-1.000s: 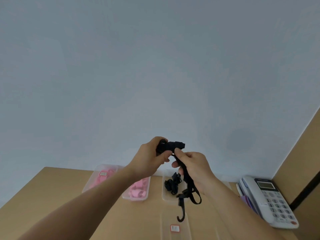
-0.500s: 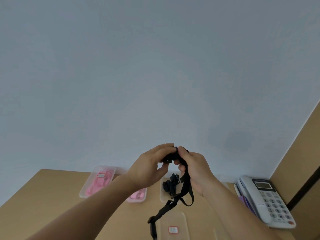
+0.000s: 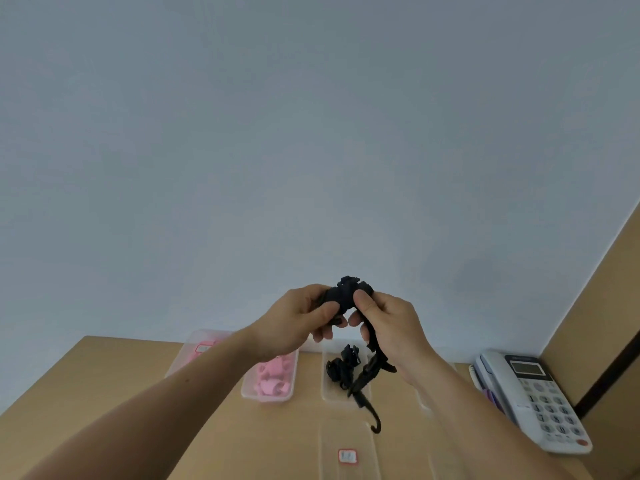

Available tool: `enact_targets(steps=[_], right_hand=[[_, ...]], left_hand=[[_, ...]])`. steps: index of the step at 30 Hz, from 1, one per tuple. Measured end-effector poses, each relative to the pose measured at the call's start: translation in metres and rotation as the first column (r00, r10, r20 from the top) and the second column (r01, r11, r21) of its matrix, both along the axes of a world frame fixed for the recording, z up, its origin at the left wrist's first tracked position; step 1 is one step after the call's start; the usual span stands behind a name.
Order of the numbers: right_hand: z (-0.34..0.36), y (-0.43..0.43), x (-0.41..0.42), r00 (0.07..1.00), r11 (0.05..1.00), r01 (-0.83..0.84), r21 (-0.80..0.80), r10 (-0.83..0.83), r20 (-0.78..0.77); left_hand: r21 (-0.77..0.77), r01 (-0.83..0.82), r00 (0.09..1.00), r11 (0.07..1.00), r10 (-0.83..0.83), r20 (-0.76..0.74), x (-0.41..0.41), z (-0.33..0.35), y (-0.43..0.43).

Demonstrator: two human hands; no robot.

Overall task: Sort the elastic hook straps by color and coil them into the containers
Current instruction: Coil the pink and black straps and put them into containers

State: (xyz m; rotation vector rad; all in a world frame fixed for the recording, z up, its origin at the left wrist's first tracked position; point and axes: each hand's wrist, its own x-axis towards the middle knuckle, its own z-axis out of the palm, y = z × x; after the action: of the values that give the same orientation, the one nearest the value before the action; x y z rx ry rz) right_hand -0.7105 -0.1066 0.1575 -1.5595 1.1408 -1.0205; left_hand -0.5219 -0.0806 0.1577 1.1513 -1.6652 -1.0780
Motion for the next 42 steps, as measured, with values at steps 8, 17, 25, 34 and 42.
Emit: enact_targets(steps=[8, 17, 25, 34, 42], right_hand=[[0.003, 0.005, 0.006, 0.998, 0.995, 0.01, 0.097, -0.005, -0.057], [0.002, 0.01, 0.007, 0.997, 0.989, 0.015, 0.147, -0.027, 0.078], [0.0, 0.014, 0.0, 0.974, 0.996, -0.081, 0.029, 0.073, 0.213], [-0.006, 0.011, -0.002, 0.987, 0.993, 0.056, 0.108, -0.071, 0.144], [-0.013, 0.015, 0.009, 0.969, 0.93, 0.071, 0.361, -0.151, 0.197]], left_hand=[[-0.586, -0.033, 0.769, 0.81, 0.395, 0.503, -0.011, -0.012, 0.0], [-0.779, 0.096, 0.737, 0.619, 0.482, 0.474, -0.007, -0.03, -0.004], [0.291, 0.087, 0.954, 0.953, 0.004, -0.3, -0.009, 0.004, 0.001], [0.222, 0.015, 0.959, 0.975, 0.049, -0.28, -0.015, 0.002, 0.001], [-0.365, -0.209, 0.887, 0.907, 0.333, 0.32, -0.033, -0.007, 0.006]])
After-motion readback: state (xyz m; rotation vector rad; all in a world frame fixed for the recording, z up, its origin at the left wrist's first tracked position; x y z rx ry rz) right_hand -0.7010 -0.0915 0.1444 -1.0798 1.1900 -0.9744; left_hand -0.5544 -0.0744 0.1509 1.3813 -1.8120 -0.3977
